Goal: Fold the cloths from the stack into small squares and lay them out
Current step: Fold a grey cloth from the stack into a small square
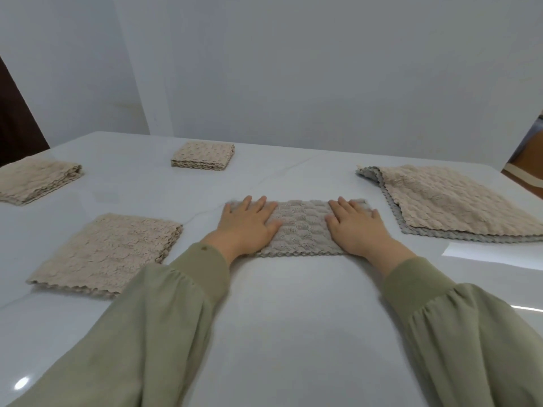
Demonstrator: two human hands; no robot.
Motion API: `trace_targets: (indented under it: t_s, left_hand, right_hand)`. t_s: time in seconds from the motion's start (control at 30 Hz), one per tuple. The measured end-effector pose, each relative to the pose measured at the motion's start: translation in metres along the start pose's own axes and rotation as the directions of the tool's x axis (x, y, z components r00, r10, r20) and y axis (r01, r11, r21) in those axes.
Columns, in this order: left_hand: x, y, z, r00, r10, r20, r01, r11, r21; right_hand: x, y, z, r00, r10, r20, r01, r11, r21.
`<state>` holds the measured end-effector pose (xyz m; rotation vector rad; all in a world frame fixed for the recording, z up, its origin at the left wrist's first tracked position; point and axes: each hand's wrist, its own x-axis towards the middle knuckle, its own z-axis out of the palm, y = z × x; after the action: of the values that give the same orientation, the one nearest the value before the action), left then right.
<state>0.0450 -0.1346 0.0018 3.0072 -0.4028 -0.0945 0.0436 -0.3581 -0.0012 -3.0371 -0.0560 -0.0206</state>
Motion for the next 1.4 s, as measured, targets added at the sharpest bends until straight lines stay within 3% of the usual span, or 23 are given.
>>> trace_targets:
  t_s: [0.13,0.27,0.37,0.43,0.53,0.63,0.73,0.9,1.0,1.07,1.13,1.17,1.23,1.3,1.4]
  left_hand:
    - [-0.016,-0.028,0.001,0.997,-0.080,-0.004,0.079,0.996,-0.046]
    - [-0.025,-0.028,0.002,0.983,-0.087,-0.163,0.073,0.994,-0.085]
    - [-0.028,-0.026,-0.001,0.945,-0.070,-0.319,0.042,0.995,-0.094]
    - [-0.029,-0.025,-0.002,0.922,-0.035,-0.386,-0.024,0.989,-0.146]
    - [-0.027,-0.021,0.000,0.890,0.126,-0.438,-0.210,0.966,-0.149]
    - [-0.025,-0.013,0.002,0.894,0.277,-0.353,-0.330,0.938,-0.100]
    - [-0.024,-0.006,0.004,0.915,0.289,-0.283,-0.327,0.940,-0.100]
    - [-0.032,0.005,-0.011,0.935,0.273,-0.227,-0.290,0.956,-0.042]
    - [-0.047,0.024,-0.031,0.937,0.276,-0.216,-0.288,0.957,-0.029]
    - [-0.057,0.036,-0.041,0.957,0.271,-0.106,-0.290,0.919,-0.269]
    - [-0.067,0.046,-0.046,0.956,0.288,0.061,-0.189,0.760,-0.622]
    - [-0.067,0.046,-0.044,0.962,0.271,0.040,-0.167,0.697,-0.697]
    - [-0.055,0.039,-0.039,0.984,0.082,-0.160,-0.175,0.643,-0.745]
    - [-0.040,0.032,-0.031,0.953,-0.095,-0.288,-0.169,0.622,-0.765]
    - [-0.026,0.033,-0.020,0.977,-0.117,-0.177,-0.089,0.529,-0.844]
  right_hand:
    - [-0.005,0.018,-0.003,0.997,0.083,0.009,-0.083,0.995,0.051]
    - [-0.010,0.017,0.000,0.973,0.122,-0.195,-0.106,0.990,0.093]
    - [-0.018,0.018,-0.008,0.933,0.215,-0.288,-0.210,0.977,0.047]
    - [-0.022,0.021,-0.014,0.924,0.287,-0.251,-0.303,0.953,-0.027]
    - [-0.020,0.024,-0.018,0.918,0.349,-0.188,-0.362,0.931,-0.037]
    - [-0.015,0.023,-0.022,0.915,0.383,-0.127,-0.381,0.924,0.042]
    - [-0.011,0.024,-0.025,0.915,0.400,-0.045,-0.392,0.910,0.135]
    - [-0.007,0.023,-0.032,0.939,0.319,-0.125,-0.230,0.859,0.458]
    - [-0.010,0.017,-0.041,0.934,0.264,-0.239,-0.094,0.830,0.549]
    - [-0.014,0.011,-0.047,0.930,0.213,-0.301,0.001,0.815,0.579]
    - [-0.017,0.005,-0.053,0.935,0.120,-0.334,0.111,0.795,0.596]
    - [-0.019,0.001,-0.056,0.939,0.065,-0.338,0.162,0.784,0.600]
    - [-0.020,-0.005,-0.061,0.935,-0.036,-0.354,0.254,0.763,0.594]
    - [-0.021,-0.010,-0.062,0.926,-0.092,-0.366,0.309,0.741,0.596]
    - [-0.022,-0.018,-0.060,0.907,-0.120,-0.403,0.363,0.709,0.605]
